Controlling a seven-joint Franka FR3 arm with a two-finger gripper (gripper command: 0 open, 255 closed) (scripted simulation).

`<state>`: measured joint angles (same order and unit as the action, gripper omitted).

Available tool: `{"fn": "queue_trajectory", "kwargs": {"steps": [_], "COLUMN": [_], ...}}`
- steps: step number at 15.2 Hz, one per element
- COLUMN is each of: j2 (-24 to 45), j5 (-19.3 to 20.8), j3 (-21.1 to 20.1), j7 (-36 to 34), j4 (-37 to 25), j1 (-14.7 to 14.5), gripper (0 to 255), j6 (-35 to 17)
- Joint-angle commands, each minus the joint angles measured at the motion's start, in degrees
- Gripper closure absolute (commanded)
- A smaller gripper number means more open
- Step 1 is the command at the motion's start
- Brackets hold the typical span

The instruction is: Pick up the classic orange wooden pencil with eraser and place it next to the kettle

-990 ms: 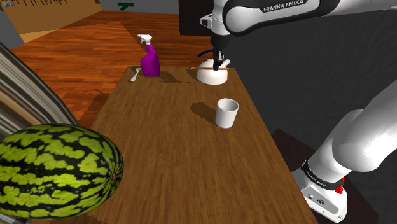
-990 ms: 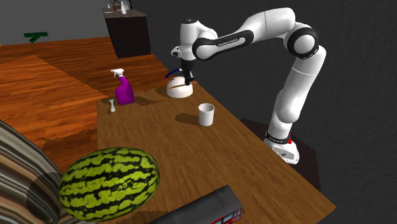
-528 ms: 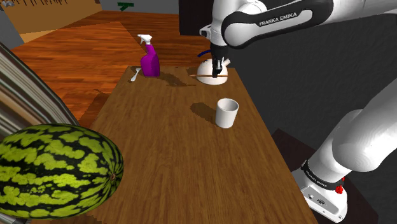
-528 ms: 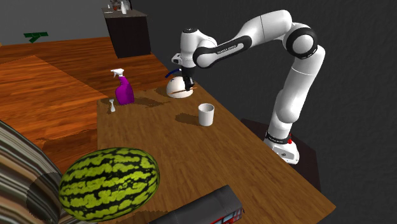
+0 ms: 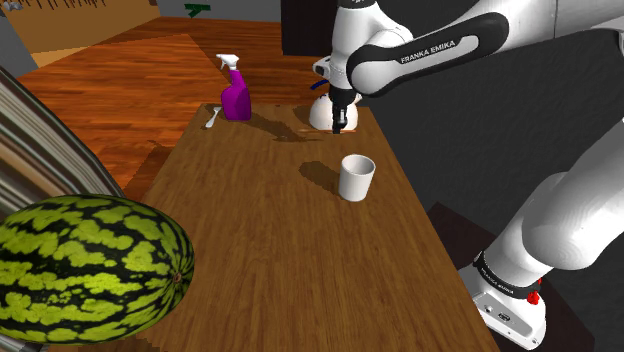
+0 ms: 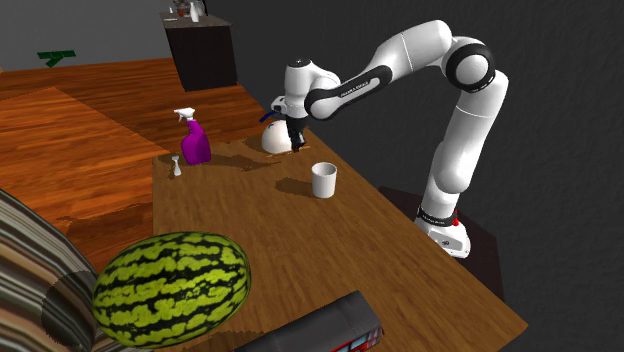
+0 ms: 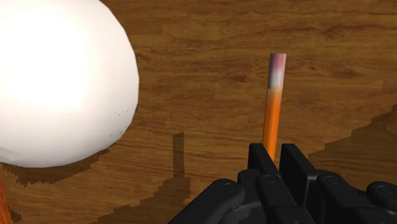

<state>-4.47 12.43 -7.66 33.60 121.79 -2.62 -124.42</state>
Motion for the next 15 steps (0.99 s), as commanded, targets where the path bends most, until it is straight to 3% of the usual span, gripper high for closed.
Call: {"fn": "queue_trajectory", "kwargs": {"steps": [1, 15], "j2": [0.51, 4.83], "j5": [0.32, 2.95], "j3": [-0.04, 0.05], "j7": [-0.49, -3.52], "j4": [1.04, 6.04], "j1": [0.00, 0.24], "gripper": [255, 255], "j6": [-1.53, -10.53]}}
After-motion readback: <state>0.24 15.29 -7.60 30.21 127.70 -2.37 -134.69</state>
